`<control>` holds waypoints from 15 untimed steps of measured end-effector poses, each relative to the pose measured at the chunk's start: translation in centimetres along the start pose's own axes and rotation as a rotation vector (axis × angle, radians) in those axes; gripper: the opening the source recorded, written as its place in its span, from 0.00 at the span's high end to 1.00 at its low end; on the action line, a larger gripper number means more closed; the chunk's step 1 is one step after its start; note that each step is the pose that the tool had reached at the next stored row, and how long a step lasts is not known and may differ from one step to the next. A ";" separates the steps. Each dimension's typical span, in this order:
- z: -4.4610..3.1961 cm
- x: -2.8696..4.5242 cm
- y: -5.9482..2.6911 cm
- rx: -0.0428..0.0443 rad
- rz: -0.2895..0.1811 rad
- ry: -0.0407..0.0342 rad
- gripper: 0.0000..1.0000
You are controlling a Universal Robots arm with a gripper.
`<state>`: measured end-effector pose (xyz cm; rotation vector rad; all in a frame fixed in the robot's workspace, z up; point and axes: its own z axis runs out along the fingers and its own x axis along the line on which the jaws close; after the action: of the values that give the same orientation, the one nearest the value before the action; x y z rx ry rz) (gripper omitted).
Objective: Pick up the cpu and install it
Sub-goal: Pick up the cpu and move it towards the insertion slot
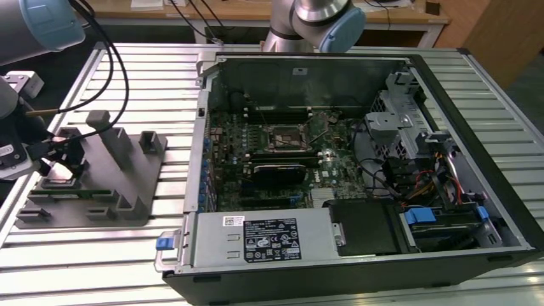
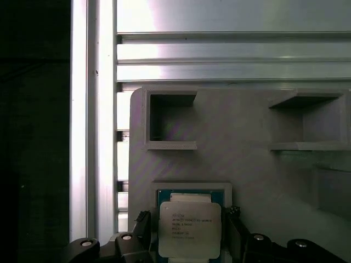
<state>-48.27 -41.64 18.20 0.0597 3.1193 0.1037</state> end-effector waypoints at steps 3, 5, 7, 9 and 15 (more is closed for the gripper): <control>0.00 0.00 0.00 0.0000 0.000 0.0000 0.35; 0.00 0.00 0.00 0.0000 0.000 0.0000 0.35; 0.00 0.00 0.00 0.0001 0.000 -0.0001 0.37; 0.00 0.00 0.00 0.0001 0.000 0.0000 0.43; 0.00 0.00 0.00 0.0001 0.000 0.0000 0.45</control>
<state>-48.27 -41.64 18.21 0.0604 3.1193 0.1036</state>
